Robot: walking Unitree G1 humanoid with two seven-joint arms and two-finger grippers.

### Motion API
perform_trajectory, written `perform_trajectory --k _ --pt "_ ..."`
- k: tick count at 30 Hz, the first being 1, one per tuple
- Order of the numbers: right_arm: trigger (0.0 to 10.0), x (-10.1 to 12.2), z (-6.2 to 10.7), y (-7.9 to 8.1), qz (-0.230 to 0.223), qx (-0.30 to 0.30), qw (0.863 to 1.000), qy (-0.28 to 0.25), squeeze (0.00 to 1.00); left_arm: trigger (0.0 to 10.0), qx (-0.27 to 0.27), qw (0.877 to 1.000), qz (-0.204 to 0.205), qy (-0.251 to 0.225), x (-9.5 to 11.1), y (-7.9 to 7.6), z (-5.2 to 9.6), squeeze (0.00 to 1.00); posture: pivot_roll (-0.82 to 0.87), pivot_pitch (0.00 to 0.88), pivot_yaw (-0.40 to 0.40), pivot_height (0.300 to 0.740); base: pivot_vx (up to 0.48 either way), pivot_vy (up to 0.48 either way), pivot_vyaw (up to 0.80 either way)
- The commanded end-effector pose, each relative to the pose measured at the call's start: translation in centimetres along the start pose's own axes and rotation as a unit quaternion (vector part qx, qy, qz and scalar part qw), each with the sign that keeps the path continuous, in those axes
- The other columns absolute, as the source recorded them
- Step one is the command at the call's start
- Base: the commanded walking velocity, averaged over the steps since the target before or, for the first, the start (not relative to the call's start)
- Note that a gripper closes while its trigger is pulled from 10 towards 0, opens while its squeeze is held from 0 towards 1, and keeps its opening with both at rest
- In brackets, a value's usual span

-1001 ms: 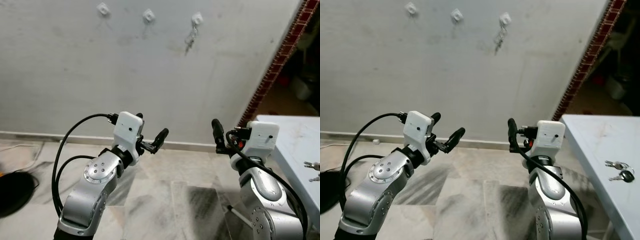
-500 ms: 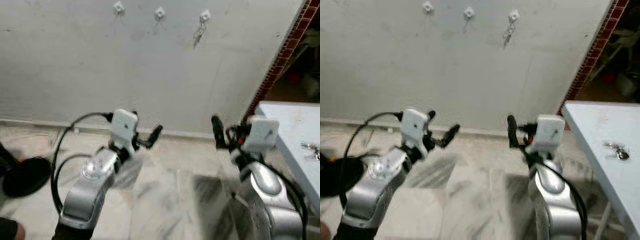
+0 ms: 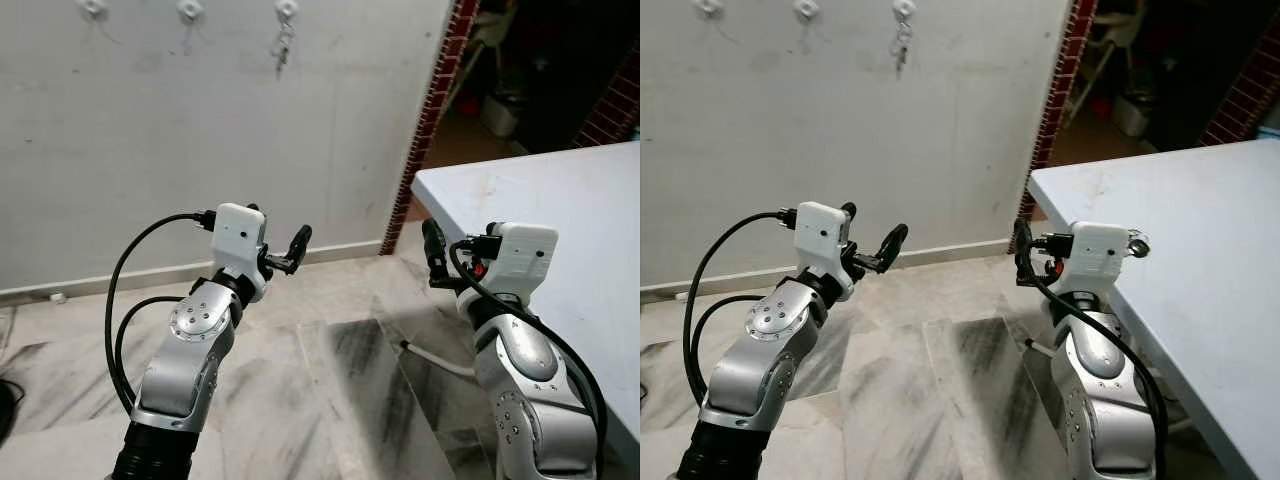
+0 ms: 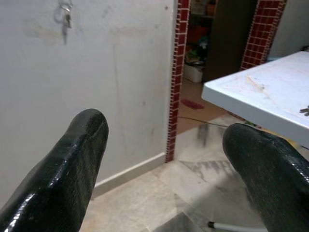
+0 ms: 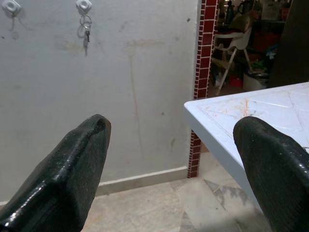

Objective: Hang keys on a hook

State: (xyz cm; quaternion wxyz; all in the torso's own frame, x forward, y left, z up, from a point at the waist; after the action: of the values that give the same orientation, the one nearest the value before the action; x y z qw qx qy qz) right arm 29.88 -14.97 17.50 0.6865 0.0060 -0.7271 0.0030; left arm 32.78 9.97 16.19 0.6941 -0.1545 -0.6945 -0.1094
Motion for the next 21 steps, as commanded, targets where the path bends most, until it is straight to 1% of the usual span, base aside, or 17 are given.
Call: perform_trajectory --k 1,3,6,11,15,18,21 --pt "10.0 0.34 -0.16 0.06 0.001 0.000 1.000 -0.008 0.00 10.0 0.002 1.000 0.004 0.007 -0.33 0.02 0.03 0.00 0.12 0.000 -0.067 0.740 0.000 0.000 -0.43" --pt "10.0 0.35 -0.17 0.10 0.001 0.000 1.000 -0.009 0.00 10.0 0.002 1.000 0.002 0.006 -0.36 0.03 0.02 0.00 0.12 0.000 -0.067 0.740 0.000 0.000 -0.21" --pt "10.0 0.41 -0.20 0.18 0.003 0.002 1.000 -0.012 0.00 10.0 -0.010 1.000 0.020 0.006 -0.32 -0.18 0.00 0.00 0.13 0.000 -0.064 0.740 0.000 0.000 0.00" --pt "10.0 0.42 -0.17 0.23 0.003 0.003 1.000 -0.013 0.00 10.0 -0.009 1.000 0.019 0.006 -0.24 -0.06 0.00 0.00 0.13 0.000 -0.063 0.740 0.000 0.000 0.00" --pt "10.0 0.34 -0.15 0.26 0.003 0.003 1.000 -0.012 0.00 10.0 -0.006 1.000 0.025 0.006 -0.21 0.18 0.01 0.00 0.13 0.000 -0.063 0.740 0.000 -0.308 0.00" --pt "10.0 0.32 -0.13 0.24 0.005 0.003 1.000 -0.011 0.00 10.0 -0.006 1.000 0.028 0.008 -0.33 0.19 0.14 0.00 0.12 0.000 -0.065 0.740 0.247 -0.325 0.00" --pt "10.0 0.30 -0.16 0.26 0.005 0.003 1.000 -0.010 0.00 10.0 -0.007 0.999 0.032 0.008 -0.33 0.14 0.17 0.00 0.13 0.000 -0.067 0.740 0.000 -0.421 0.00"
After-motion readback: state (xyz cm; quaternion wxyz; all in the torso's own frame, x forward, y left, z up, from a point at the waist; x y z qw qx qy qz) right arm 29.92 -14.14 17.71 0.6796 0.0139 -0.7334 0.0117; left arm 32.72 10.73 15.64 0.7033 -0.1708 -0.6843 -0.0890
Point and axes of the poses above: a point about 5 cm out from each wrist's last joint towards the gripper, its own z axis pointing back from the gripper into the wrist, its own x axis along the axis of the wrist's last joint, y = z × x, the point moved 3 cm from there along -z, pointing out of the wrist towards the gripper, and after that the axes turned 5 degrees about z, right-handed, at the moved point
